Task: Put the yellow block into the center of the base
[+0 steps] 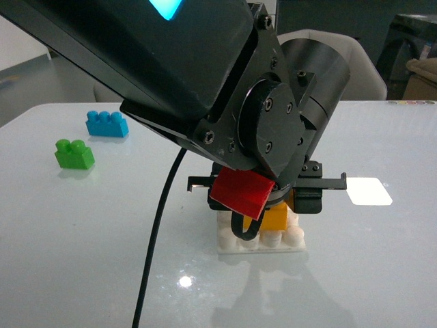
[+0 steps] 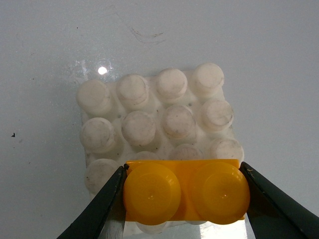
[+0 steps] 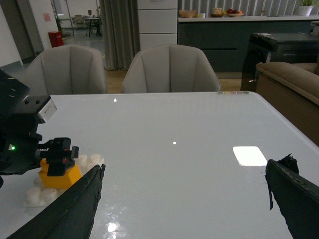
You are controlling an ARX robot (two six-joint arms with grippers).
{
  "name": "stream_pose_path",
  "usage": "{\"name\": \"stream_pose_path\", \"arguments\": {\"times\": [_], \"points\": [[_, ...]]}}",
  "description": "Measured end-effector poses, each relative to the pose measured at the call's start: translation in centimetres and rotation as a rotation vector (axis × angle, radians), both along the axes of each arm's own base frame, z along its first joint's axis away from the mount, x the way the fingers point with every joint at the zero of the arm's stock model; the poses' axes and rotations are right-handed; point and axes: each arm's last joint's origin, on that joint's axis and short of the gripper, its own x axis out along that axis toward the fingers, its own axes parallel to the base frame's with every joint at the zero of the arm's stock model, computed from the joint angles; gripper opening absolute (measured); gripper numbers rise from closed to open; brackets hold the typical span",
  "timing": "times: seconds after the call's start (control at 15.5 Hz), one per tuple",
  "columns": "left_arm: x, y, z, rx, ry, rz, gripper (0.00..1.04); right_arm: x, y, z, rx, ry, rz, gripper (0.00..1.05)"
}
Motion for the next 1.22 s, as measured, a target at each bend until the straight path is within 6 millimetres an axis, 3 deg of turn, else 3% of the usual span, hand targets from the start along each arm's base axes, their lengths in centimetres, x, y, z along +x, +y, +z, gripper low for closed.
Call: {"name": "stream_pose_path", "arguments": {"times": [0.13, 0.26, 0.45, 0.84, 1.22], "points": [[0.1, -0.7, -0.3, 0.03, -0.043, -0.005, 0.59, 0.0, 0.0, 0.0, 0.0, 0.0, 0.0, 0.98], [0.9, 0.4, -0.5, 0.064, -0.054, 0.032, 0.59, 0.0, 0.0, 0.0, 0.0, 0.0, 0.0, 0.98], [0.6, -0.9, -0.9, 0.042, -0.037, 0.07, 0.59, 0.0, 0.0, 0.0, 0.0, 0.0, 0.0, 0.98], [0.5, -0.9, -2.1, 0.039, -0.008, 0.093, 0.59, 0.0, 0.0, 0.0, 0.0, 0.0, 0.0, 0.98], [0.5, -0.9, -2.1, 0.031, -0.011, 0.093, 0.59, 0.0, 0.0, 0.0, 0.0, 0.0, 0.0, 0.98]]}}
